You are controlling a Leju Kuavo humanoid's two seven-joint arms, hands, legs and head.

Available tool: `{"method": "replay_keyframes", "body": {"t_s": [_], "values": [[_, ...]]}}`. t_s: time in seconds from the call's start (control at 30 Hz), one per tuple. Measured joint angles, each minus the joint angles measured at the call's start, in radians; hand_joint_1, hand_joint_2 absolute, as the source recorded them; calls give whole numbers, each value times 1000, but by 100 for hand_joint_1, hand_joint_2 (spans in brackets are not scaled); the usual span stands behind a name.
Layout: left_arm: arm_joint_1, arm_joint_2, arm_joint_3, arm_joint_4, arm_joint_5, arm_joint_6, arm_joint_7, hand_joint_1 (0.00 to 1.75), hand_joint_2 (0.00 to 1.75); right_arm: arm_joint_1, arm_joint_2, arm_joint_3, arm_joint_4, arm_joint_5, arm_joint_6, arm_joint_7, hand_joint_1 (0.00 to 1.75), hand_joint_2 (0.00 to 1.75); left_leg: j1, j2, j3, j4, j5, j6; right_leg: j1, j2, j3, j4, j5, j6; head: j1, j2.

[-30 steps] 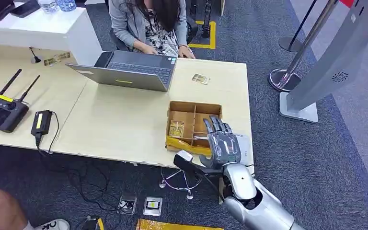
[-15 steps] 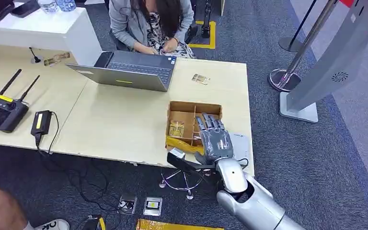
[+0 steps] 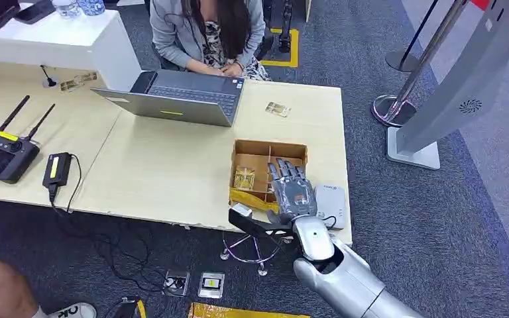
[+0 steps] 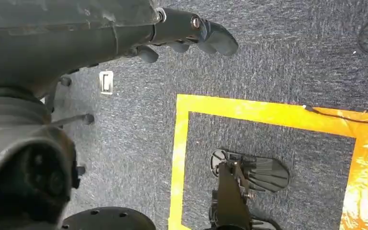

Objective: Pass the card to the sensor for recognition and then transmit it.

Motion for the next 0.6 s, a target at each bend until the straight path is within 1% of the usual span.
{"method": "replay_keyframes", "body": {"t_s": [0.6], "values": [[-1, 0, 0, 0, -2, -5, 6, 0, 0, -9, 7, 0, 49, 10, -27, 8, 0, 175, 0, 0, 0, 0, 0, 0, 0, 0, 0, 0, 0, 0, 0, 0]]}}
